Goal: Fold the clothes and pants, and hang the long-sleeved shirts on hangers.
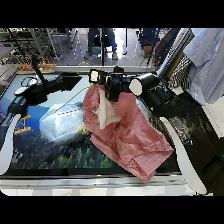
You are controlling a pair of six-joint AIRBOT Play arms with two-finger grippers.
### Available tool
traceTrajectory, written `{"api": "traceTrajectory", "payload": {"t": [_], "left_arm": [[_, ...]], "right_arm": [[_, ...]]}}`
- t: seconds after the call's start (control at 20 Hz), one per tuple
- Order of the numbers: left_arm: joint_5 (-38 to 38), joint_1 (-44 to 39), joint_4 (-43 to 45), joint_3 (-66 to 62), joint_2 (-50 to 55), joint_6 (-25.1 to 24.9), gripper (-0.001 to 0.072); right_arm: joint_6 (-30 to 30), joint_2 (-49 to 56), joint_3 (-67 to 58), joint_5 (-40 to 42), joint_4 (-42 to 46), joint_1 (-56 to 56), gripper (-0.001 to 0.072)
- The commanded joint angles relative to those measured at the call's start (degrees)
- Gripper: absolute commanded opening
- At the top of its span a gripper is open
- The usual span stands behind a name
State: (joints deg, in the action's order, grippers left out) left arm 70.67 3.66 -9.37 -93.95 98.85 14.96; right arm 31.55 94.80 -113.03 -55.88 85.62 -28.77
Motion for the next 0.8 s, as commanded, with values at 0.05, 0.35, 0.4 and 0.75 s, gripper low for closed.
{"api": "traceTrajectory", "payload": {"t": [0.05,0.35,0.4,0.75], "left_arm": [[-2.99,2.29,17.53,-5.03,-2.03,23.15,0.0689],[11.93,-0.59,70.23,-5.92,-11.76,78.84,0.0690],[11.61,-1.90,69.26,-5.92,-12.00,79.78,0.0691],[-10.69,-17.86,46.51,-5.95,-1.51,88.83,0.0692]], "right_arm": [[22.69,0.02,0.00,-3.10,8.41,2.71,0.0019],[43.98,-0.17,-1.46,-3.23,25.51,5.20,0.0018],[44.30,-0.35,-1.62,-3.34,26.47,5.20,0.0018],[46.88,-4.87,-1.70,-3.98,26.51,2.40,0.0019]]}}
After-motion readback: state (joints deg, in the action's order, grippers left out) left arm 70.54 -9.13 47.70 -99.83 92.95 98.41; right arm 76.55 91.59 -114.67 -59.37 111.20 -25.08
